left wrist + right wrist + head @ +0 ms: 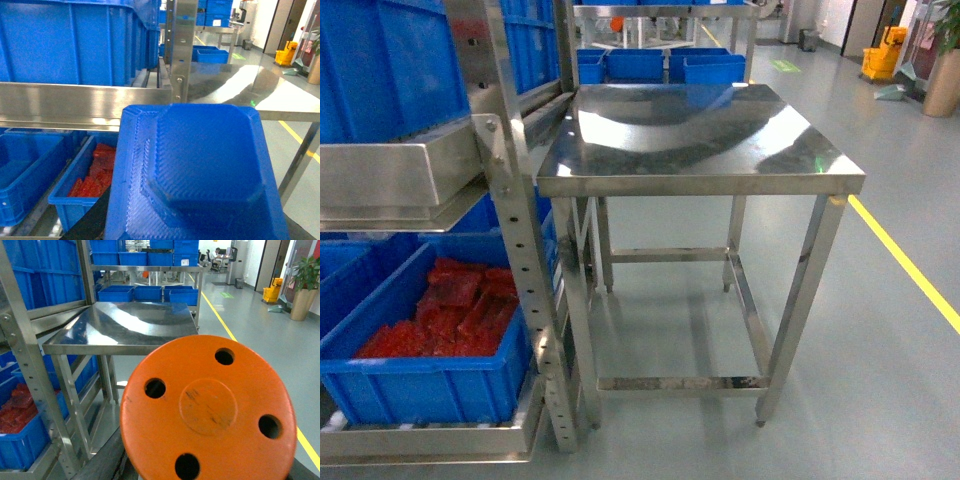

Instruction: Sort blue parts and orange caps into right shelf containers

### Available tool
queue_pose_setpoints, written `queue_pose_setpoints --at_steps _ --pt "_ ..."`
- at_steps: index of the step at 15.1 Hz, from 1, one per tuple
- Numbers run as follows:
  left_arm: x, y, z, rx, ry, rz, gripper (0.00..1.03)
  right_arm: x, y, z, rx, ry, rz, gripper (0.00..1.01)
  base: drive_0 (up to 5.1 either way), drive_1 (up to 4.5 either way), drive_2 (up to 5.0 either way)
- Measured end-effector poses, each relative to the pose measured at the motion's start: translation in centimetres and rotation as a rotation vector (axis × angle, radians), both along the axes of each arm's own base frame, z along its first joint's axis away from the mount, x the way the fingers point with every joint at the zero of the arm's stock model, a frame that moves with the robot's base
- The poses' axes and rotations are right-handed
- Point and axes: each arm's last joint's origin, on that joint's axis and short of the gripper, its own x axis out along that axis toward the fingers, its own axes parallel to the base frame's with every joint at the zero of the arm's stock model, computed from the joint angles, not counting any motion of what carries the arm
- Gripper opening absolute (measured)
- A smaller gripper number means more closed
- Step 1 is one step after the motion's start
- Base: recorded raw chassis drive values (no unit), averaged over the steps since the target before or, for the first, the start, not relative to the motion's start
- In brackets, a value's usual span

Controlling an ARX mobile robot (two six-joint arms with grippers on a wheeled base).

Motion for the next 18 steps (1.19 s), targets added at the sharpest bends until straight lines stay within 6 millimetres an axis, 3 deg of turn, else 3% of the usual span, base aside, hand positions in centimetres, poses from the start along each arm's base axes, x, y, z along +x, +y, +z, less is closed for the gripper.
queue_pose_setpoints --at_steps 18 --pt "0.00 0.00 0.00 0.000 0.000 -0.002 0.42 0.00 0.00 -0.06 0.000 0.006 0.000 0.45 -5.0 2.38 2.4"
